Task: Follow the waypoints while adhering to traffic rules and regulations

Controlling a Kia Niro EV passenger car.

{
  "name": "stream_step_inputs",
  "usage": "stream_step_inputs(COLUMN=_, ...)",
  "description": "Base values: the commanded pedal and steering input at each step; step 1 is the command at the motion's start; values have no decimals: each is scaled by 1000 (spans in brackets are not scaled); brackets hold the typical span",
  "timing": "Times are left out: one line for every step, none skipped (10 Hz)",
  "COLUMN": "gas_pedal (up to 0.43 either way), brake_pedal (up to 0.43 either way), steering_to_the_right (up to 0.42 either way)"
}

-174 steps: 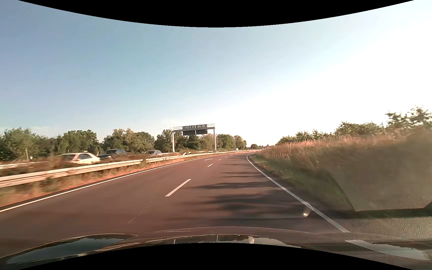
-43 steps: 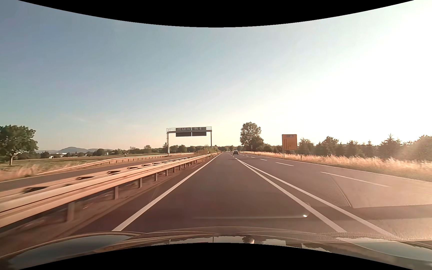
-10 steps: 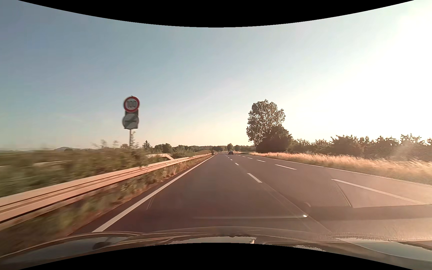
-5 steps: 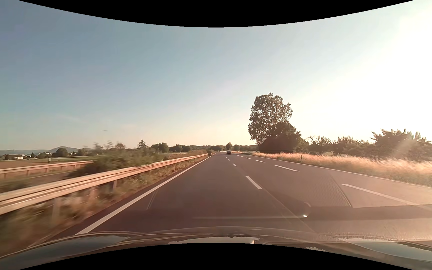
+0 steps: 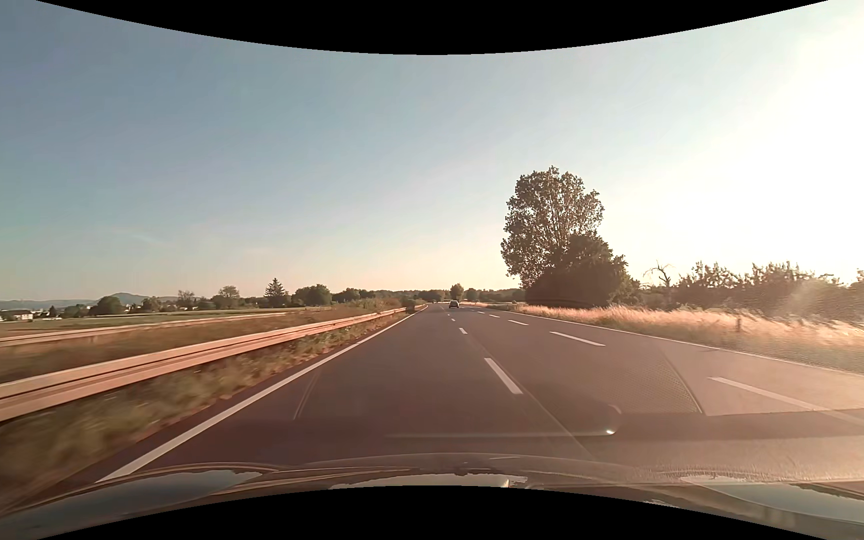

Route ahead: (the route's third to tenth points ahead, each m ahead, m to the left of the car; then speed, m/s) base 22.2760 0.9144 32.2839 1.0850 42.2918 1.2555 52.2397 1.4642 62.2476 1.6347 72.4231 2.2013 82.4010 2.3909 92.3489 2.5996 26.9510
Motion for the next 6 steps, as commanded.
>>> stream_step_inputs(gas_pedal=177, brake_pedal=0, steering_to_the_right=2)
stream_step_inputs(gas_pedal=177, brake_pedal=0, steering_to_the_right=2)
stream_step_inputs(gas_pedal=177, brake_pedal=0, steering_to_the_right=2)
stream_step_inputs(gas_pedal=177, brake_pedal=0, steering_to_the_right=1)
stream_step_inputs(gas_pedal=177, brake_pedal=0, steering_to_the_right=1)
stream_step_inputs(gas_pedal=177, brake_pedal=0, steering_to_the_right=1)
